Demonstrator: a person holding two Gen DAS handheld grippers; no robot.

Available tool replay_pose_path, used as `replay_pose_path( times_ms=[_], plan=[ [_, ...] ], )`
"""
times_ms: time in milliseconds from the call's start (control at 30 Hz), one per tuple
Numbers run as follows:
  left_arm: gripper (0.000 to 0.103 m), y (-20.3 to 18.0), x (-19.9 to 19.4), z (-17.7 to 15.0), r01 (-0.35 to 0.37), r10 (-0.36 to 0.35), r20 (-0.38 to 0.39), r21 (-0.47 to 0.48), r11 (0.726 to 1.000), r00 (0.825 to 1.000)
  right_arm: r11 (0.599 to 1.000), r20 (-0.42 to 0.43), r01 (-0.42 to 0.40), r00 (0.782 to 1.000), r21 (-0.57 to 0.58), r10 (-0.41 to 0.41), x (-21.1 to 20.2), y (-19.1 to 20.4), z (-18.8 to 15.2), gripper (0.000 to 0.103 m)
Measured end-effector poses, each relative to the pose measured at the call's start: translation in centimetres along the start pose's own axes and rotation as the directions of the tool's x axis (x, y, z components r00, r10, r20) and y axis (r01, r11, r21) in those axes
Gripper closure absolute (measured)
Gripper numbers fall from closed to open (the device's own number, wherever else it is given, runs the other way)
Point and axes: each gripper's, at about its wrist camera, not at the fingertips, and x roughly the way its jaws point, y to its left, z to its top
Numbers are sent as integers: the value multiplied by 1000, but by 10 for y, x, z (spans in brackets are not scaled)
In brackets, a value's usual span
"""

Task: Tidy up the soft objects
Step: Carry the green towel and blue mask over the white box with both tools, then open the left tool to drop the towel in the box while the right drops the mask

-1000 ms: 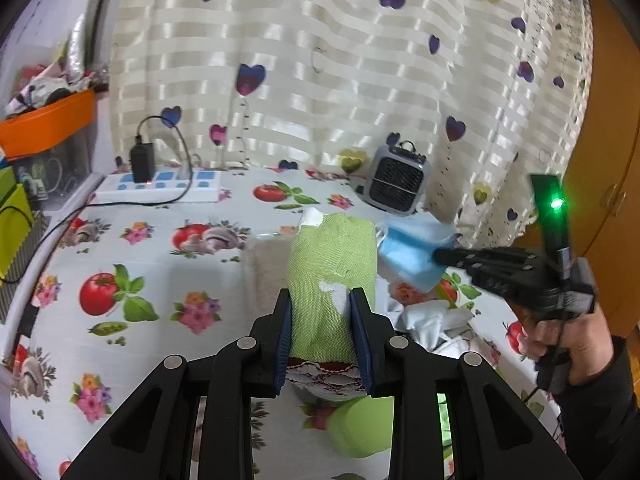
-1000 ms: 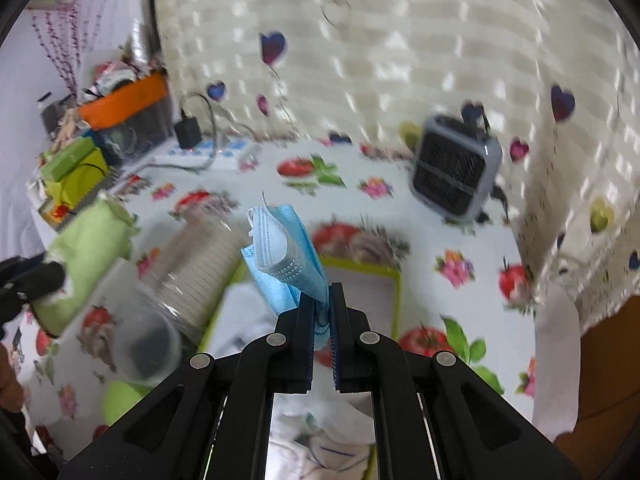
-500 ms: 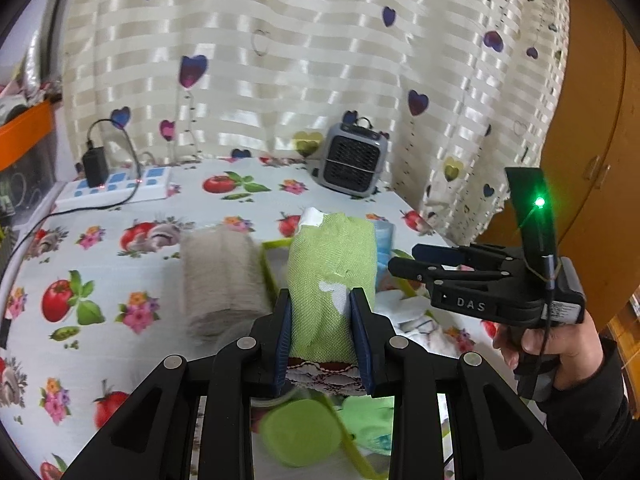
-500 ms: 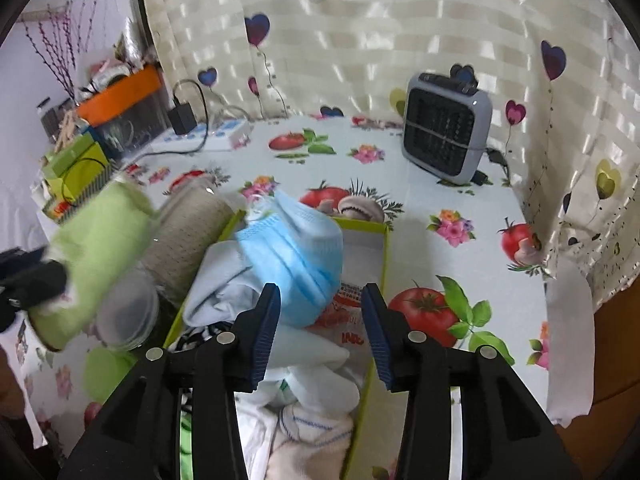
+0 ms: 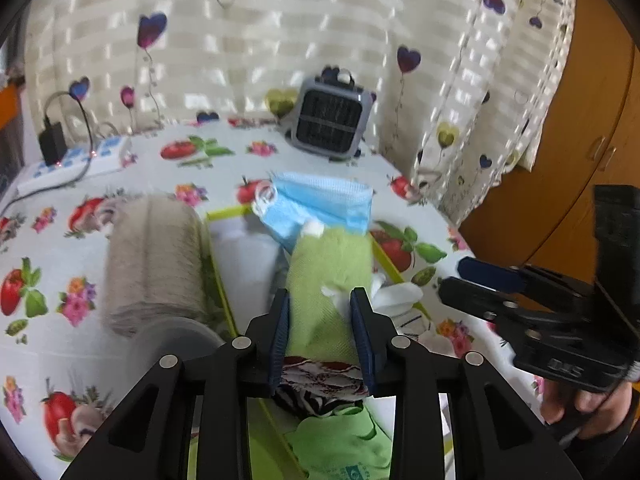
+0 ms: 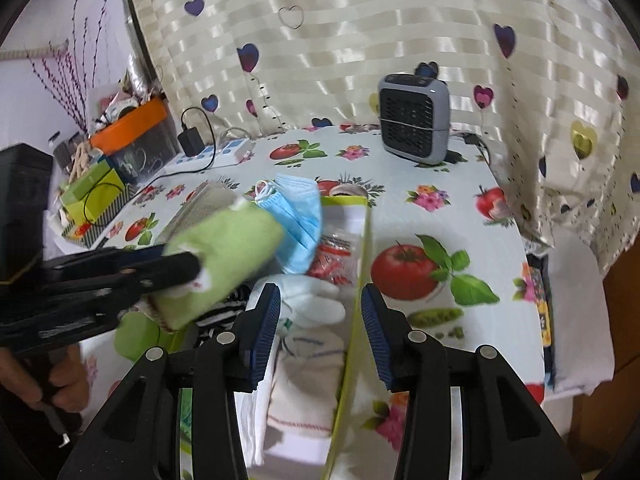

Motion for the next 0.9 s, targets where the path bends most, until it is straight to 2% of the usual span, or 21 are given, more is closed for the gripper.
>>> replay_pose_path(
  times_ms=[100,200,400,900],
  plan=[
    [72,0,13,-3,-10,10,-40,-1,1000,999,1000,7,-8,1000,19,8,-4,-3,-6,60],
    [70,0,11,-5,-9,9,-42,2,1000,999,999,9,-20,1000,31,19,-6,-3,-12,60],
    [66,-8,-4,-8,-18,18,-15,32,999,1000,998,19,-47,999,38,46,-12,5,-23,60],
    [66,-18,-44,-22,-36,35,29,56,998,999,998,28,-70,997,9,70,-32,40,-44,60]
  ],
)
